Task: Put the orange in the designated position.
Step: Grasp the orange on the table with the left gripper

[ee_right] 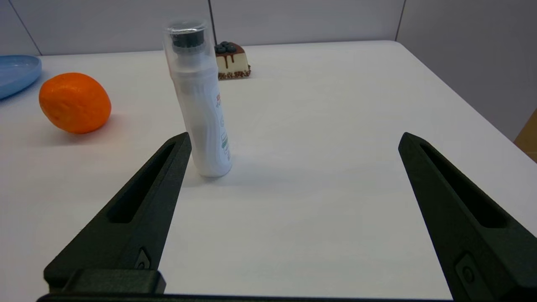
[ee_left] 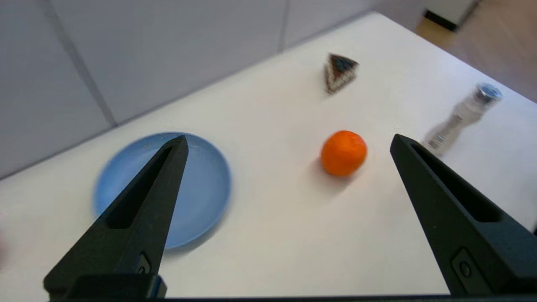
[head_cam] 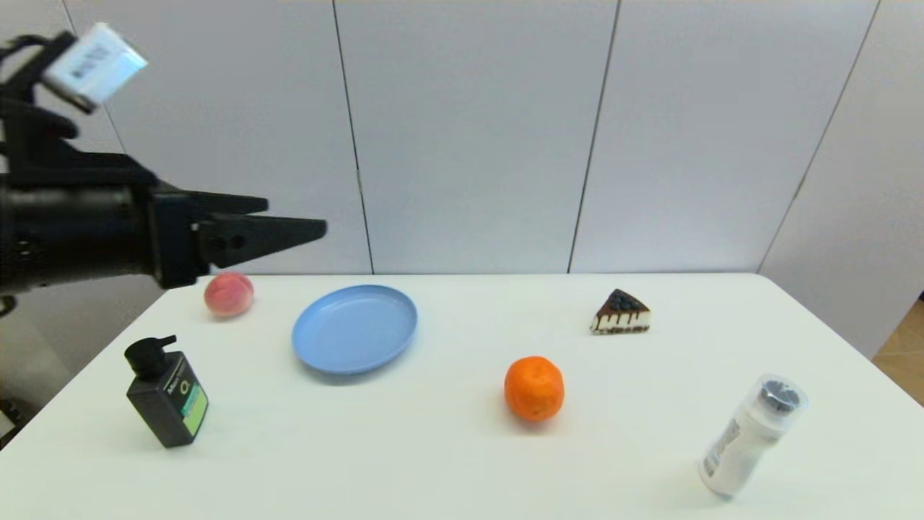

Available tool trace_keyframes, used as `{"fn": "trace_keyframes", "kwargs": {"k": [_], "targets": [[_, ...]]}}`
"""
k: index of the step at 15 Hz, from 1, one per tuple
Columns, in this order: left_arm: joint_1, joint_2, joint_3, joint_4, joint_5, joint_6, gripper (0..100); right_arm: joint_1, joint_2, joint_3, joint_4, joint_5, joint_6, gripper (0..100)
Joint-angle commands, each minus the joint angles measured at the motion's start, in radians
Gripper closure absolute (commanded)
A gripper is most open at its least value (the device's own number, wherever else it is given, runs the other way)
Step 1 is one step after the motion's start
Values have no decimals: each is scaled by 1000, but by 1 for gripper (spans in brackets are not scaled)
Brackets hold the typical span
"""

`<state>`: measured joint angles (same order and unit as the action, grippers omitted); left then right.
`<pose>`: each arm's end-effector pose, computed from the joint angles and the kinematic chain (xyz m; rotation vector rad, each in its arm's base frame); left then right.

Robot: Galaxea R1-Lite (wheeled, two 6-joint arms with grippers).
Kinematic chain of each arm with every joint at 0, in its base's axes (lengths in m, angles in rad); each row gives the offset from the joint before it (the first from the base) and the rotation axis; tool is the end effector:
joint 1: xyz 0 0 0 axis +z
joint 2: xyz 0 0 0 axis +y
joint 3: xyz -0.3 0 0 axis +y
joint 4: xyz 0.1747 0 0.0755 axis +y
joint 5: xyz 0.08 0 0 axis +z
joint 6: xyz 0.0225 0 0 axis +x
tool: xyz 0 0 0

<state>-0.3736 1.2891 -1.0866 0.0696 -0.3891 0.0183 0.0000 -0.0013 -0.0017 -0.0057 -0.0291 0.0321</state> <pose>0.1831 -0.0810 0.2999 0.0151 0.2718 -0.7604 -0.0230 -0.0007 0.0765 0.0322 -0.0092 -0.0290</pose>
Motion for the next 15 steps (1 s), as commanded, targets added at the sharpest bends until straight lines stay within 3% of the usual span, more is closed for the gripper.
{"fn": "trace_keyframes", "kwargs": {"k": [1, 5, 9, 11, 15], "targets": [[-143, 338, -216, 95, 18, -66, 0, 0, 0, 0, 0, 0, 2, 0], [-237, 561, -495, 337, 161, -244, 0, 0, 1, 0, 0, 0, 2, 0], [-340, 777, -762, 595, 400, -451, 0, 0, 0, 0, 0, 0, 2, 0], [-366, 842, -808, 661, 417, -486, 0, 0, 0, 0, 0, 0, 2, 0], [-404, 921, -866, 667, 409, -500, 0, 0, 0, 0, 0, 0, 2, 0]]}}
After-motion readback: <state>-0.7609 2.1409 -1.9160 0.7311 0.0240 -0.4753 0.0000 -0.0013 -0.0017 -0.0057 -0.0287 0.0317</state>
